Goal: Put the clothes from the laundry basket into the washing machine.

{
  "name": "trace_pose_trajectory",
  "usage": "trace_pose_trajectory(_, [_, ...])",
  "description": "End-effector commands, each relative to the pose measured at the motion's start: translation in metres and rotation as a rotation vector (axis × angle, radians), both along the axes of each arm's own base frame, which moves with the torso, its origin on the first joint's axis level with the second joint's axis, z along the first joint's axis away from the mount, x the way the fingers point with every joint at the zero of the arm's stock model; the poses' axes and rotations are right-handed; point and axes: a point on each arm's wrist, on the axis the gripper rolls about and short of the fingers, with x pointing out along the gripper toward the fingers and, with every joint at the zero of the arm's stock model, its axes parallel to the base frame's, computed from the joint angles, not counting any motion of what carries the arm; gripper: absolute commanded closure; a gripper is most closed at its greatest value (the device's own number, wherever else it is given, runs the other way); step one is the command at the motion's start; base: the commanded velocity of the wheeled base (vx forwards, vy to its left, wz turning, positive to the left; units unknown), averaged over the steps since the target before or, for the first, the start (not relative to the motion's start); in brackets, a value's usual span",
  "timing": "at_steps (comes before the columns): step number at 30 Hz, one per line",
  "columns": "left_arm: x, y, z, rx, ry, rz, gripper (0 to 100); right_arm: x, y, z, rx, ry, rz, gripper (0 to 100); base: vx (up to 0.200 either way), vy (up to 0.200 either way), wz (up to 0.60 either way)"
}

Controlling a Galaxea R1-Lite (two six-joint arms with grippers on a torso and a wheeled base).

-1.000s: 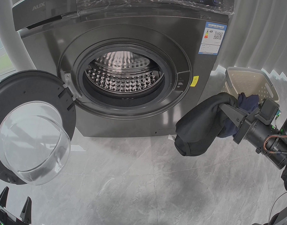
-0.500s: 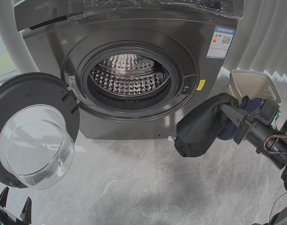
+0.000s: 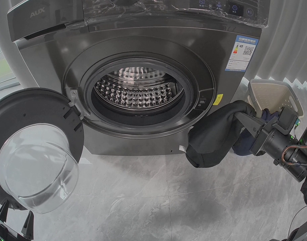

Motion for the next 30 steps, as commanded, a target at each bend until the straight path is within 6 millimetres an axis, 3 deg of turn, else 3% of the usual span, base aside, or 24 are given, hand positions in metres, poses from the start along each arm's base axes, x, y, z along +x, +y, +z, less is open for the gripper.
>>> trace_pose_trajectory(1, [0.0,0.0,-0.005,0.0,0.006,0.0,0,-0.001,0.001,-0.001,-0.001,0.002,0.005,100,0.0,0.2,0.0])
trace_pose_trajectory(4, [0.0,0.0,-0.005,0.0,0.006,0.0,0,-0.002,0.001,0.001,0.001,-0.002,0.006,100,0.0,0.2,0.0])
trace_pose_trajectory(9, [0.0,0.0,-0.005,0.007,0.005,0.0,0,-0.002,0.002,0.002,0.0,-0.002,0.009,100,0.0,0.0,0.0])
trace_pose_trajectory(17, [0.001,0.0,-0.005,0.023,0.007,0.0,0,-0.015,0.023,-0.013,-0.031,0.051,0.108,100,-0.025,0.0,0.0])
trace_pose_trajectory(22, [0.0,0.0,-0.005,0.038,0.005,-0.006,0,-0.01,0.032,-0.014,0.004,0.08,0.131,100,-0.2,0.0,0.0])
trace_pose_trajectory(30, [0.0,0.0,-0.005,0.047,0.007,-0.003,0,0.0,0.054,-0.023,-0.007,0.118,0.122,100,0.0,0.0,0.0])
